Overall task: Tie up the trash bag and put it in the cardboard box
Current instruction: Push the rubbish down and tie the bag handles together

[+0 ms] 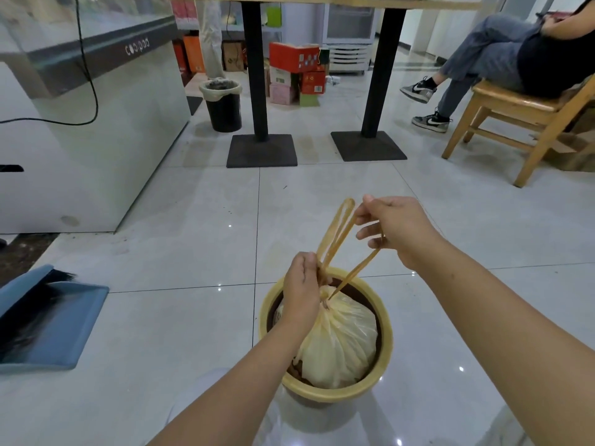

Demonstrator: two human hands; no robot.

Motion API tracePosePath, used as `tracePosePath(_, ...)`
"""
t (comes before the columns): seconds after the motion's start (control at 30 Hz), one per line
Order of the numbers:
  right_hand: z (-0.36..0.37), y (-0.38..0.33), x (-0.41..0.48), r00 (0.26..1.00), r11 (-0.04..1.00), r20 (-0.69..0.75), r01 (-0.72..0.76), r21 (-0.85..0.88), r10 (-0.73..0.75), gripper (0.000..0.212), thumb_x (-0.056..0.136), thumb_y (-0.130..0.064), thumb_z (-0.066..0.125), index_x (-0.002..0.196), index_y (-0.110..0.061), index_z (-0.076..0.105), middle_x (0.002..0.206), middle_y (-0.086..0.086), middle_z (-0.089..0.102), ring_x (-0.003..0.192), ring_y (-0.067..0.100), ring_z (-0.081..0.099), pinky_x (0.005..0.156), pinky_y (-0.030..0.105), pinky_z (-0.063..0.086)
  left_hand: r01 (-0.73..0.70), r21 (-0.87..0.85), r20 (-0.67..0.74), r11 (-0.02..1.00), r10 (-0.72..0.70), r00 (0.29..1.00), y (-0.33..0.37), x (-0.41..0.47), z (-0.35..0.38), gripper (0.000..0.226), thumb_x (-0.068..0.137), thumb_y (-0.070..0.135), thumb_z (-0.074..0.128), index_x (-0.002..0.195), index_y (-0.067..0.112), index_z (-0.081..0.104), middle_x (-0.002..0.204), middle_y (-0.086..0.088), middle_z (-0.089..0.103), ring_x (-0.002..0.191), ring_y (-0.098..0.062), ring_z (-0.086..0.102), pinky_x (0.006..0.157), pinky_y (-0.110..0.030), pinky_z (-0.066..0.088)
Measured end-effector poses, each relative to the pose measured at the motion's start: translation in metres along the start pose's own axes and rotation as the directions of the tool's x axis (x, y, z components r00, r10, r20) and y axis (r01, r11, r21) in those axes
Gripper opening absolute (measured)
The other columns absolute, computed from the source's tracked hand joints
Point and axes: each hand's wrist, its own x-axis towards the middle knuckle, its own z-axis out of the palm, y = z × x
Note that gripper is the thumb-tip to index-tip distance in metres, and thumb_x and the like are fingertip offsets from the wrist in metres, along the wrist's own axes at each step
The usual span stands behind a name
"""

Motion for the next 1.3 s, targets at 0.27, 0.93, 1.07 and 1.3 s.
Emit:
tracePosePath(0.27,0.011,-0.013,0.000,0.995,0.927,0.092,-0.074,0.367,0.042,0.034,0.101,-0.030,0.048,0.077,-0.012,0.063,0.094,0.007,0.076,0.093,0.023,0.073,0.087,0.038,0.053,0.308,-0.302,-0.168,0.902,-0.368,0.915,0.009,0.008,0.001,0.031,0.107,0.031,0.027,0.086,0.014,0.043,0.061,-0.001,0.047,0.042,-0.009,0.041,0.042,-0.024,0.040)
tracePosePath(0.93,0.035,0.039,-0.003,0.864,0.677,0.502,0.348,-0.649,0.037,0.037,0.091,-0.046,0.059,0.115,-0.021,0.047,0.086,-0.002,0.065,0.079,0.015,0.061,0.074,0.031,0.051,0.272,0.243,0.419,0.931,-0.353,0.837,0.026,0.022,-0.031,0.059,0.103,0.045,0.033,0.087,-0.001,0.065,0.064,-0.008,0.060,0.048,-0.014,0.053,0.057,-0.028,0.048)
tracePosePath(1.07,0.022,0.026,-0.002,0.879,0.588,0.468,0.425,-0.688,-0.088,0.025,0.097,-0.037,0.053,0.092,-0.017,0.068,0.077,-0.011,0.060,0.074,0.011,0.057,0.063,0.022,0.041,0.390,0.139,0.518,0.910,-0.402,0.755,0.030,0.025,-0.039,0.034,0.102,0.018,0.049,0.109,-0.011,0.065,0.077,-0.007,0.068,0.063,-0.013,0.059,0.068,-0.027,0.054)
tracePosePath(1.3,0.012,0.043,0.006,0.911,0.754,0.412,0.275,-0.597,-0.005,0.021,0.098,-0.024,0.049,0.087,-0.018,0.066,0.080,-0.004,0.067,0.076,0.017,0.060,0.067,0.026,0.047,0.255,0.351,0.414,0.901,-0.393,0.821,0.038,0.014,-0.029,0.032,0.081,-0.011,0.050,0.081,0.009,0.076,0.067,-0.001,0.068,0.069,-0.017,0.056,0.063,-0.023,0.051)
